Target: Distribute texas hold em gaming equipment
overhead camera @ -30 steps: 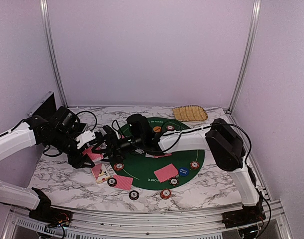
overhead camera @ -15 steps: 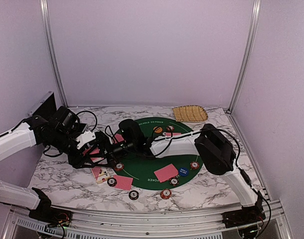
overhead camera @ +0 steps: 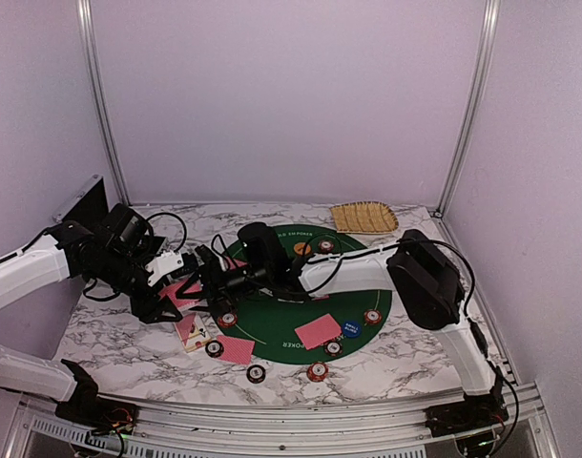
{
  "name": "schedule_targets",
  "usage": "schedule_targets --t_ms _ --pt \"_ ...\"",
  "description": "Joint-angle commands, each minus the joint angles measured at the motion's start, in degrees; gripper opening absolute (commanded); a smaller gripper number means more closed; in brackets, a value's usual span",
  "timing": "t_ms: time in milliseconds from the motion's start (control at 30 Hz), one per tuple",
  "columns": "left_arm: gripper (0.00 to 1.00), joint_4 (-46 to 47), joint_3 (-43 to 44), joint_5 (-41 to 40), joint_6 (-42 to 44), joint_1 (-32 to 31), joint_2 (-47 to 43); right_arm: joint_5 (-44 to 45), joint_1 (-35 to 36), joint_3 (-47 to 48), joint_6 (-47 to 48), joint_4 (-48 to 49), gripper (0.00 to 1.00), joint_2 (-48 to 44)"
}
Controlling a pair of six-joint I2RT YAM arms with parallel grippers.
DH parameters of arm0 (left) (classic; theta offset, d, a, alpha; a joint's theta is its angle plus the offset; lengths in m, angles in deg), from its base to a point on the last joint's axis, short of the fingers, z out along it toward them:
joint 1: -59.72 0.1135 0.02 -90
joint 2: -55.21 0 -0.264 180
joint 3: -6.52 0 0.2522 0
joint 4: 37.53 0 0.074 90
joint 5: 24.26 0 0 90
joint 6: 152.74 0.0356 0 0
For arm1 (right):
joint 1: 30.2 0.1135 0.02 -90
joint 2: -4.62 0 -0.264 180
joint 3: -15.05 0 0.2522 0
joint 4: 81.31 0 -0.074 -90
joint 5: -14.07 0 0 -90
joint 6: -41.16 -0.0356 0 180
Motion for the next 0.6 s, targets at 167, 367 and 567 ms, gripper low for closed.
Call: schedule_targets --t_ms 167,367,567 --pt "0.00 1.3 1.2 0.8 -0.2 0.4 -0.7 0.9 -1.6 -3.1 3.0 -3.7 0.59 -4.0" --pt "0.00 1.2 0.8 0.3 -0.2 0.4 -0.8 0.4 -2.4 -5.4 2.2 -2.0 0.38 -6.7" --pt "0.00 1.4 0.3 0.0 0.0 0.4 -1.0 -0.2 -2.6 -6.7 1.0 -0.3 0.32 -8.7"
